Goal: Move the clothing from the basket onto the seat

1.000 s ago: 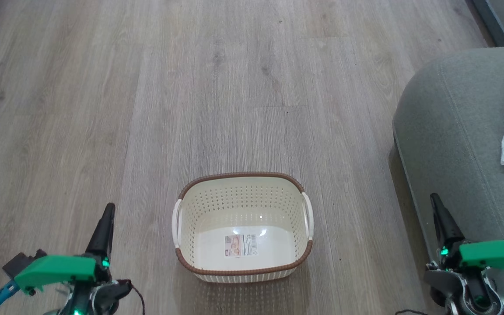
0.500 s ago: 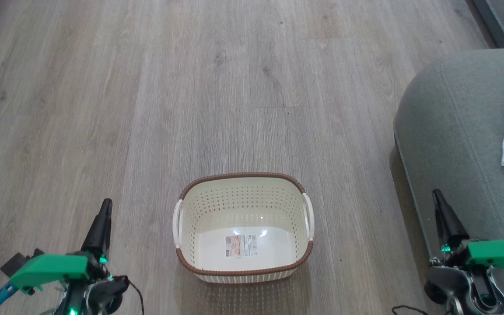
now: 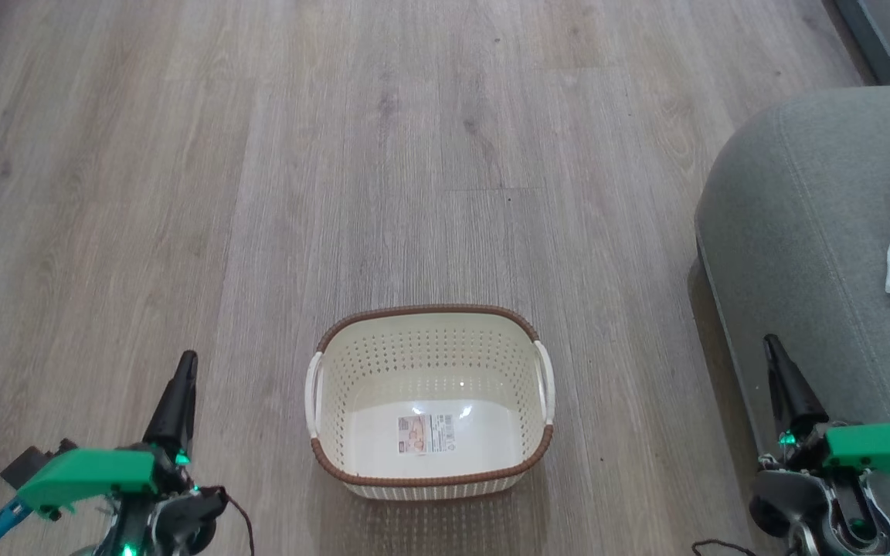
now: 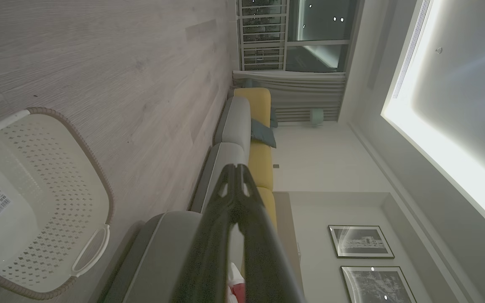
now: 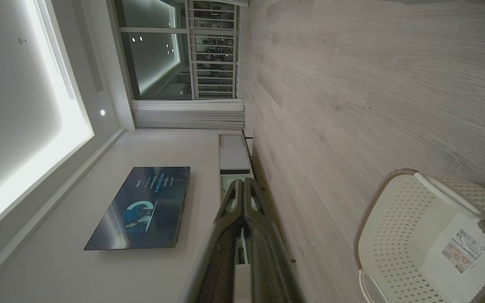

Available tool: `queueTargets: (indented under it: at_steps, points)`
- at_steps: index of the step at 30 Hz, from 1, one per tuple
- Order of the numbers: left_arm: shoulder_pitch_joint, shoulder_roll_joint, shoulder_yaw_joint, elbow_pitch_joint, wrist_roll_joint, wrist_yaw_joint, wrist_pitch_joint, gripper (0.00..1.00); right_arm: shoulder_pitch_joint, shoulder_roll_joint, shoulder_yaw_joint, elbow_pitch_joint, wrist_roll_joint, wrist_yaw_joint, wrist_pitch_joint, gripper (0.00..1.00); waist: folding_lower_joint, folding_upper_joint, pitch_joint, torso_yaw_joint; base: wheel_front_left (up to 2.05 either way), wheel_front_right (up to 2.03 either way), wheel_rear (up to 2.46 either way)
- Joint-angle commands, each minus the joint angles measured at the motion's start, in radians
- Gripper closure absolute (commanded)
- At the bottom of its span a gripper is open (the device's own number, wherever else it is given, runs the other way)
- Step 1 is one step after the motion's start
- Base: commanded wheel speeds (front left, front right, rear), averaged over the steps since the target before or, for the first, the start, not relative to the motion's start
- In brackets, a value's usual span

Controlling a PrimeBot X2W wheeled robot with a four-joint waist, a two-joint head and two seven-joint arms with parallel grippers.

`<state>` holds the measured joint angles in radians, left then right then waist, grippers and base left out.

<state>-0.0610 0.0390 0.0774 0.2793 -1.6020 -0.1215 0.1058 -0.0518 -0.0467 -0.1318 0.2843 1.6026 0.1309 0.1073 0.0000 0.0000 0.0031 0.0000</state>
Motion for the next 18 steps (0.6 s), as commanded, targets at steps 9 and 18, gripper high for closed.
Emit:
queueTargets:
  at_steps: [9, 18]
  points:
    - [-0.047, 0.011, 0.036, -0.034, -0.007, -0.009, 0.008, 1.0, -0.056, -0.004, 0.018, -0.039, 0.006, 0.0, 0.006, 1.0, 0.0, 0.0, 0.0, 0.0, 0.0, 0.0, 0.0]
    - [-0.047, 0.011, 0.036, -0.034, -0.007, -0.009, 0.008, 1.0, -0.056, -0.004, 0.018, -0.039, 0.006, 0.0, 0.006, 1.0, 0.0, 0.0, 0.0, 0.0, 0.0, 0.0, 0.0]
